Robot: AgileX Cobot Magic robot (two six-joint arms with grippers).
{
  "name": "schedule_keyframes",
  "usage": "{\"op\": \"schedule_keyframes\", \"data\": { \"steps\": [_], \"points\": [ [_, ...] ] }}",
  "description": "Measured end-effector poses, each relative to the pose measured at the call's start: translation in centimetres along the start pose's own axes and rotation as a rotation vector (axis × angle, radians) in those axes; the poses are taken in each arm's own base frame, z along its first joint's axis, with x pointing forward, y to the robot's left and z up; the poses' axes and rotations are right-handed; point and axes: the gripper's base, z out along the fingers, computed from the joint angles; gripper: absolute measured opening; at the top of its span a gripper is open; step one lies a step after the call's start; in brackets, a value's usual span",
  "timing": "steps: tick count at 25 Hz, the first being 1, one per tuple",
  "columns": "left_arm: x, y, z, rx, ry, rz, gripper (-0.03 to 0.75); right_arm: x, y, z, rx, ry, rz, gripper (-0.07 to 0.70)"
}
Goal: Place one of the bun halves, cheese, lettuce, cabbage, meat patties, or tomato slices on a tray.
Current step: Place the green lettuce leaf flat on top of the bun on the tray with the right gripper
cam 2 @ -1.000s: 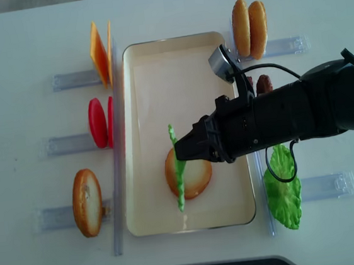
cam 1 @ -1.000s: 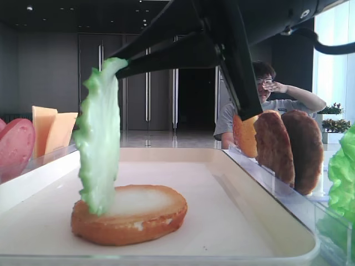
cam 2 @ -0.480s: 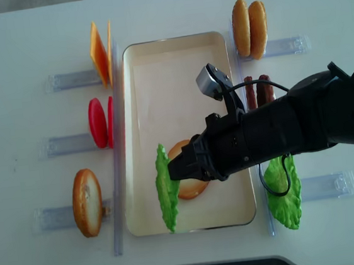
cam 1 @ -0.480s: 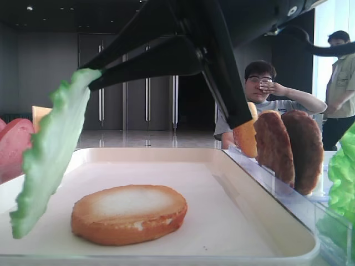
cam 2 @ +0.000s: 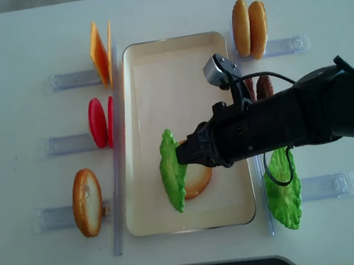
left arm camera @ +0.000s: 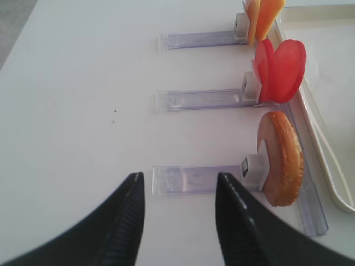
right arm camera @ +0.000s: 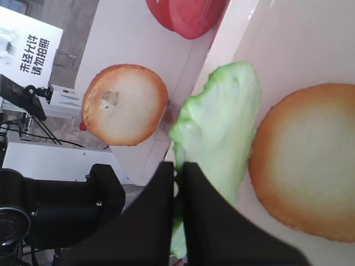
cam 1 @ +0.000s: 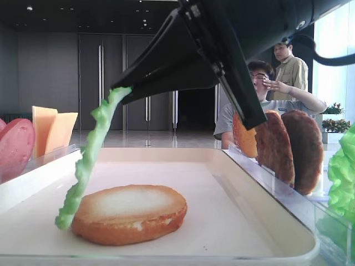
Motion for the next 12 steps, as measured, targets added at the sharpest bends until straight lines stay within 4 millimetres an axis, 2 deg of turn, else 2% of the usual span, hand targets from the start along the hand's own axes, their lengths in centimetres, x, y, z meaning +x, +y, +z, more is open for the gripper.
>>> {"op": "schedule_keyframes", "data": {
  "steps": [12],
  "points": [
    [0.0,0.0,0.0,0.000,0.000,0.000,0.327,-0.6,-1.2,-0.6,0.071,-0.027,-0.024,0.017]
  ]
}}
